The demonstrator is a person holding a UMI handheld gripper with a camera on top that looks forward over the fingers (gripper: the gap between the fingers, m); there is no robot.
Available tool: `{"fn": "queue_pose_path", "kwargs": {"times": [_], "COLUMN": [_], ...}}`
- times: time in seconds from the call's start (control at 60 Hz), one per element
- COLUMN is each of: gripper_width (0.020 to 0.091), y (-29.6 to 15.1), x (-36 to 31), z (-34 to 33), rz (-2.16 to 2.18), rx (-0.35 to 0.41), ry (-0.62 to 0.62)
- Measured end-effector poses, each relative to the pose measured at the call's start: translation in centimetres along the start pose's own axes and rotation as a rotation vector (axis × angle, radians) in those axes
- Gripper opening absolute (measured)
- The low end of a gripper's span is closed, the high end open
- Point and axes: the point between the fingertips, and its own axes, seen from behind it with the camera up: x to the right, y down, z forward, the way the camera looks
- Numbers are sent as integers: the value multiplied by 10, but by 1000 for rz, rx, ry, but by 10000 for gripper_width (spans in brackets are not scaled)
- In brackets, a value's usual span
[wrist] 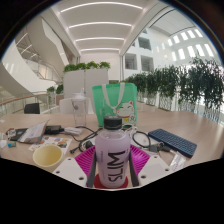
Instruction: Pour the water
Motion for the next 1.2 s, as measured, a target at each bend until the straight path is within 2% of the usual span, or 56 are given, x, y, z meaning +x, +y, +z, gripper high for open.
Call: {"fn": "queue_pose_path", "kwargs": {"times": [0.017, 0.167, 0.217, 0.267, 0.3, 0.367, 0.383, 0.45, 0.55, 0.783, 1.2], "gripper_width": [516, 518, 543, 577, 627, 830, 854, 836, 835, 835, 839], "y": [-4, 0, 1, 4, 10, 20, 20, 22, 10, -32, -74], "x": [-1, 0, -1, -1, -1, -2, -4, -7, -7, -55, -164], "z": [0, -1, -1, -4, -8, -18, -28, -51, -101, -239, -451], "rz": [3, 6, 8, 15, 31, 76, 86, 112, 103, 73, 24], "rx": [16, -1, -11, -51, -98, -151, -161, -206, -218, -160, -127], "ry": [-3, -10, -13, -18, -19, -30, -29, -33, 1, 30, 38]}}
